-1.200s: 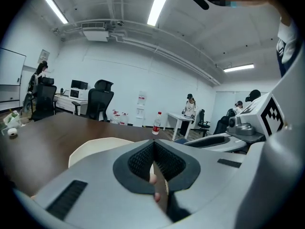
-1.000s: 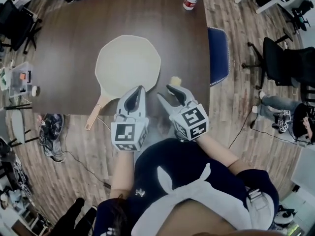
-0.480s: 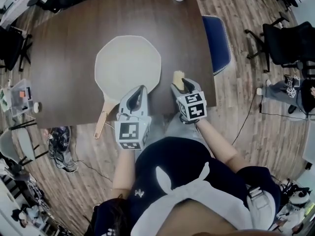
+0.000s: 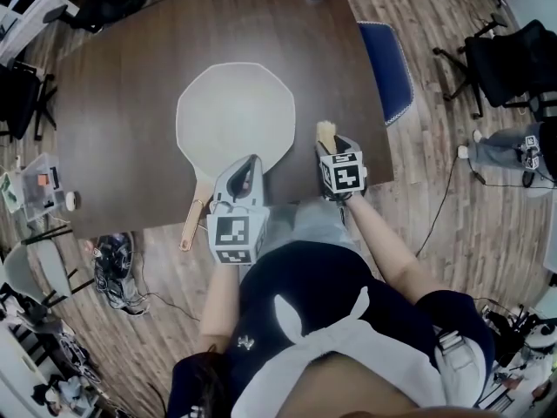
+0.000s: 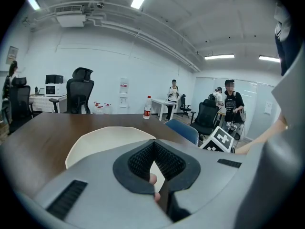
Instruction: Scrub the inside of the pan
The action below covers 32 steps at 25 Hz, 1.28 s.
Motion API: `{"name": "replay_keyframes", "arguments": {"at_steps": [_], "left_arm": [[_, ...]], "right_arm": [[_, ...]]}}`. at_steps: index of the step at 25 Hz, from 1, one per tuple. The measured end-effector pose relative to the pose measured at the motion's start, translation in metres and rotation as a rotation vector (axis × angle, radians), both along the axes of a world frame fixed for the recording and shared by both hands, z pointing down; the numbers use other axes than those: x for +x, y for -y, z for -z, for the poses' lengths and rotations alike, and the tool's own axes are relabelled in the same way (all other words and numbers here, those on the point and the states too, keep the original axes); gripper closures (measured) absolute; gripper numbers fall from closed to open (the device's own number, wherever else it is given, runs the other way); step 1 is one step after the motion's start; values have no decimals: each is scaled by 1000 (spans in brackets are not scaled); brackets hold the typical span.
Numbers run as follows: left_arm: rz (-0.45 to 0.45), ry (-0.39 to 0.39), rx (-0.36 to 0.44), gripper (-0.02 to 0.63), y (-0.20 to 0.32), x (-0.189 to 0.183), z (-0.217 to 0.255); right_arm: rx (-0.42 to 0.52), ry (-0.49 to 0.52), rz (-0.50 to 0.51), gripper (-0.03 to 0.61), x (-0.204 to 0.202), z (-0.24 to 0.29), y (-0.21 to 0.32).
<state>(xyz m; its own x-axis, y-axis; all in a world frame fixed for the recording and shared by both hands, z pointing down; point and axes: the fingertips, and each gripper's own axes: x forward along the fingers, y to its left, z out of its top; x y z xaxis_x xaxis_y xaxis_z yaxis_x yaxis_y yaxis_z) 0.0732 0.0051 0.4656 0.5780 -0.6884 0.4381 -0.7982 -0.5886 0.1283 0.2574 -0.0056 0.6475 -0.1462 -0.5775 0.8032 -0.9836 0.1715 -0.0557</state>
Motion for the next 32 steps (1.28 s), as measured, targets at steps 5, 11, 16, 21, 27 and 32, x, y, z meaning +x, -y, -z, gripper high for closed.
{"name": "replay_keyframes", "arguments": {"at_steps": [5, 11, 16, 21, 27, 32], "left_arm": [[0, 5, -3, 615, 0, -17, -1], [8, -1, -7, 615, -2, -39, 5], [46, -7, -4, 615, -8, -51, 0], [91, -2, -2, 615, -12, -63, 0], [163, 31, -14, 615, -9, -98, 1], [234, 51, -42, 615, -3, -129, -7]], "right_arm": [[16, -82, 33, 495, -6, -6, -3], [47, -45, -2, 518, -12, 12, -7], [164, 10, 0, 518, -18, 59, -5], [367, 61, 207, 518, -54, 129, 6], [423, 109, 450, 518, -122, 166, 9], [420, 101, 613, 518, -173, 169, 12]]}}
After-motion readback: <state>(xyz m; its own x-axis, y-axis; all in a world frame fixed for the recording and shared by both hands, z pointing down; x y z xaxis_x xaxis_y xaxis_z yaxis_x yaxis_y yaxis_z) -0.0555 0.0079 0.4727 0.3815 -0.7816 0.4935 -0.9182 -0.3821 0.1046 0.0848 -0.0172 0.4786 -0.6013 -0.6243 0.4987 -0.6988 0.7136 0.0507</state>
